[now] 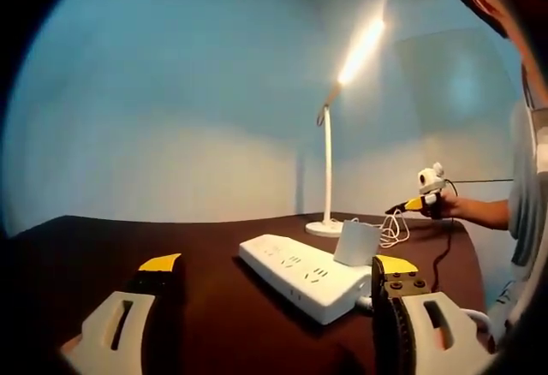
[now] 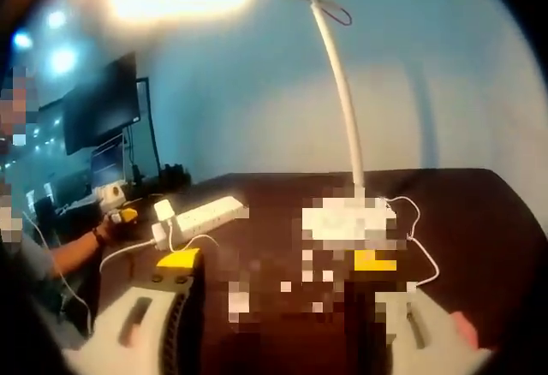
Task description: Insert the desk lamp plug into the socket, turn on the power strip switch, turn on the lamp switch, then turn off the lamp switch, turn off the power strip switch, and remove the plug from the socket.
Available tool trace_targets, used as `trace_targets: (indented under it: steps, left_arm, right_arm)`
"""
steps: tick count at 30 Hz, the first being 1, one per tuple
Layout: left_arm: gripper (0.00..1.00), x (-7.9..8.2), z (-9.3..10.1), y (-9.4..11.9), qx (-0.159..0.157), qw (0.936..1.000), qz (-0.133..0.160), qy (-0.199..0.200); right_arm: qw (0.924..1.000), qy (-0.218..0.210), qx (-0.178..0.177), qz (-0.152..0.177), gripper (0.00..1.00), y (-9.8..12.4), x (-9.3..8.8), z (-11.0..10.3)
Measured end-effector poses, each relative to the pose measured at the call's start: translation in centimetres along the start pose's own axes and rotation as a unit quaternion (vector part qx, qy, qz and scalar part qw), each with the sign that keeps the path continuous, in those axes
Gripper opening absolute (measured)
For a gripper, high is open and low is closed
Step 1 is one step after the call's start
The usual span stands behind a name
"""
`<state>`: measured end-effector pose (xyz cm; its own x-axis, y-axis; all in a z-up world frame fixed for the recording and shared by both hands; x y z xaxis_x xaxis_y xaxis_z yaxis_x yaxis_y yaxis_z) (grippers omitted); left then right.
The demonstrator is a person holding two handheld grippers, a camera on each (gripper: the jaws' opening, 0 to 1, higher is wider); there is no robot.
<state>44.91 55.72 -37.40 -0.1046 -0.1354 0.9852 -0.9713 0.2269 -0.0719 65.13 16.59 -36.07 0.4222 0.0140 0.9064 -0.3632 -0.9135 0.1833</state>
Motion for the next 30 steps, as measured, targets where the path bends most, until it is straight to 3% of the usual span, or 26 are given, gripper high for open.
trace_targets:
  steps: [6,30]
  left_arm:
    - [0.85,0.2,0.2,0.0,-0.006,1.0000,0.005,-0.001]
    - [0.84,0.4,0.6,0.3,-0.022,0.9997,0.011,-0.010]
  right_arm:
    - [1.0000,-0.002,0.006,0.004,0.54,-0.4,1.0,0.1]
    - [0.9999,0.007,0.003,0.011,0.37,-3.0,4.0,1.1]
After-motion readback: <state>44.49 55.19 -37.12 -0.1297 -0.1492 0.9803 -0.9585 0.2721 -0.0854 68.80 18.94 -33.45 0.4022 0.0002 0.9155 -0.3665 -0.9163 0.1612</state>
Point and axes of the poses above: the point that each gripper's makers call its tool centre point, and the gripper's own axes: y roughly backward along the fingers, z roughly to its right, x roughly out of its top, the point moved 4 cm from there along y, roughly backward along the fingers, and after that the axes turned 12 degrees about -y, right-handed, at the moved point
